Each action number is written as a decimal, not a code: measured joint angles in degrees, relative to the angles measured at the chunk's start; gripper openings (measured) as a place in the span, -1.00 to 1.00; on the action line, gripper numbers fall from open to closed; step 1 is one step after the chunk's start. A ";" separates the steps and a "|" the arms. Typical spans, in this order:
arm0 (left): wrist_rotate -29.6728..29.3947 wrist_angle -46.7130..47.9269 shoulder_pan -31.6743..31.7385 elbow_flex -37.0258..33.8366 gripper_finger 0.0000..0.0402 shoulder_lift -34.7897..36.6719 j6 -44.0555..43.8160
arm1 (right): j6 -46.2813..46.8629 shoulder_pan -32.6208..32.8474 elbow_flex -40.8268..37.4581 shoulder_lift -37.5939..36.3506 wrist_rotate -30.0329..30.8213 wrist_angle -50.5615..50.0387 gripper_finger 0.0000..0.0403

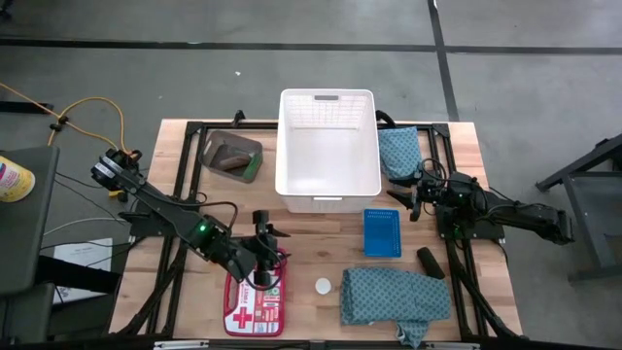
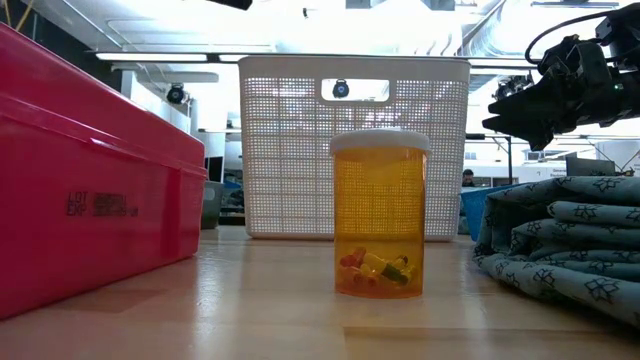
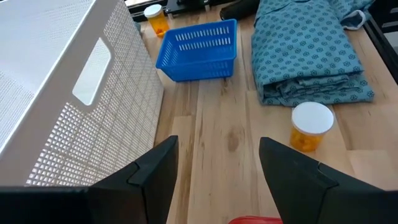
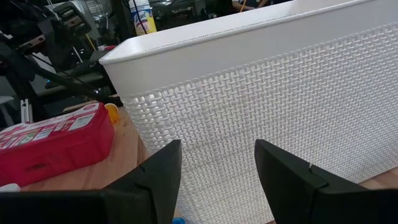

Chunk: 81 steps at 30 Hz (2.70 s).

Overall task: Pick & place medical supplies in basket/bin
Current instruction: Put the black bandage into the black bin

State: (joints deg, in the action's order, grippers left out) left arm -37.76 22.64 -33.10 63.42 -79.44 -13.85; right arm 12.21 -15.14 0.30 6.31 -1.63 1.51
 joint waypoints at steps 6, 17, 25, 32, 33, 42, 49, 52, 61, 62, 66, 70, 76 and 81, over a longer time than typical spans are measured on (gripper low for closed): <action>0.01 0.01 0.10 0.00 0.07 0.00 2.94 | 0.00 0.01 0.00 0.00 0.00 0.00 -0.05; 0.02 -0.09 0.91 0.00 0.07 0.02 3.17 | 0.00 0.01 0.01 -0.01 0.00 0.01 -0.05; 0.20 -0.61 1.18 0.00 0.07 0.04 1.80 | 0.00 0.01 -0.01 -0.01 0.00 -0.01 -0.05; 0.94 -1.06 1.18 0.02 0.07 -0.22 0.85 | 0.00 0.02 0.00 0.01 0.00 0.01 -0.05; 1.14 -1.10 1.18 0.02 0.07 -0.22 0.52 | 0.00 0.02 -0.01 0.00 0.00 0.01 -0.05; 1.68 -2.05 1.18 0.02 0.07 -0.24 1.36 | 0.00 0.01 0.00 -0.01 0.00 0.00 -0.05; 1.70 -2.27 1.18 0.04 0.07 -0.24 1.40 | 0.00 0.01 0.02 -0.01 0.00 0.01 -0.05; 1.70 -2.29 1.18 0.04 0.07 -0.24 1.42 | 0.00 0.00 0.01 -0.01 0.00 0.01 -0.05; 1.73 -2.35 1.18 0.03 0.07 -0.26 1.49 | 0.00 0.01 -0.01 0.02 0.00 0.01 -0.05; 1.72 -2.35 1.18 0.03 0.07 -0.26 1.51 | 0.00 0.00 0.02 0.00 0.00 0.00 -0.05; 1.73 -2.35 1.18 0.04 0.07 -0.28 1.51 | 0.00 0.02 0.00 0.01 0.00 0.01 -0.05; 1.73 -2.35 1.18 0.03 0.07 -0.28 1.51 | 0.00 0.00 0.01 -0.01 0.00 0.01 -0.05; 1.73 -2.35 1.18 0.04 0.07 -0.28 1.49 | 0.00 0.01 -0.01 0.00 0.00 0.01 -0.05; 1.75 -2.35 1.18 0.04 0.07 -0.28 1.49 | 0.03 0.00 -0.01 0.00 0.00 0.09 -0.05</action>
State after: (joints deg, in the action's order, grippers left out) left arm -36.01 20.29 -31.92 63.46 -79.72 -12.36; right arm 12.24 -15.13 0.30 6.31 -1.63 1.60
